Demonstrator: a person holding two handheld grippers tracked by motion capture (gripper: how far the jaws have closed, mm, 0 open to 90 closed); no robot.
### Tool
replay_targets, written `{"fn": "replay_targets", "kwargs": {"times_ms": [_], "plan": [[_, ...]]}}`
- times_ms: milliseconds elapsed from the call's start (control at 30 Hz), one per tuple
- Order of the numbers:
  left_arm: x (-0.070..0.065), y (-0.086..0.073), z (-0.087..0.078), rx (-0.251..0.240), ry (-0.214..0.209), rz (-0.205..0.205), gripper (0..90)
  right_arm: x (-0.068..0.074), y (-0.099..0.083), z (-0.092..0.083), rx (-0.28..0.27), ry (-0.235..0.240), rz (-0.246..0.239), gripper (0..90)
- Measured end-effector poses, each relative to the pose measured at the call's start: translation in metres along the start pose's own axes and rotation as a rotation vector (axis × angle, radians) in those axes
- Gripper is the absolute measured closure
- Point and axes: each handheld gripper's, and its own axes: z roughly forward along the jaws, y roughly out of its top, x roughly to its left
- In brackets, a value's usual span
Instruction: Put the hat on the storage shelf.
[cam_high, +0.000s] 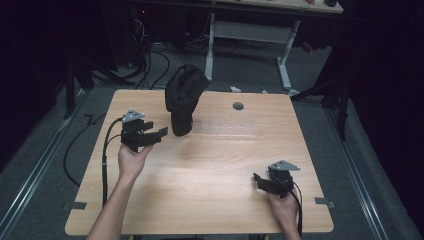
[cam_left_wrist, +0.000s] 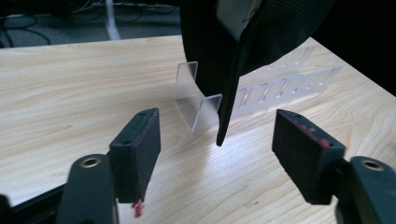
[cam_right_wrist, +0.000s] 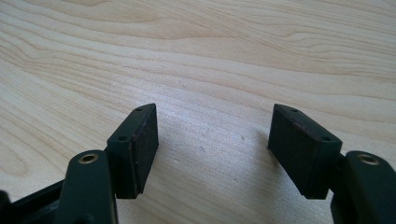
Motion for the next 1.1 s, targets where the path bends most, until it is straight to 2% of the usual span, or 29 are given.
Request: {"fn": "replay_targets", "kwargs": {"times_ms": [200, 367, 533, 1000, 1100], "plan": [[-0.004, -0.003, -0.012, -0.021, -0.008, 0.017, 31.3, 0.0, 0.0, 0.0, 0.0, 0.0, 0.0, 33.3], [-0.007, -0.007, -0.02, -0.028, -0.002, 0.056, 32.9, 0.0, 0.0, 0.0, 0.0, 0.0, 0.0, 33.3], [-0.01, -0.013, -0.027, -0.033, -0.002, 0.069, 34.7, 0.0, 0.0, 0.0, 0.0, 0.0, 0.0, 33.3], [-0.012, -0.031, -0.041, -0.059, -0.034, 0.062, 38.3, 0.0, 0.0, 0.0, 0.0, -0.001, 0.001, 33.3], [-0.013, -0.034, -0.043, -0.055, -0.027, 0.069, 39.7, 0.0, 0.0, 0.0, 0.0, -0.001, 0.001, 33.3]]}}
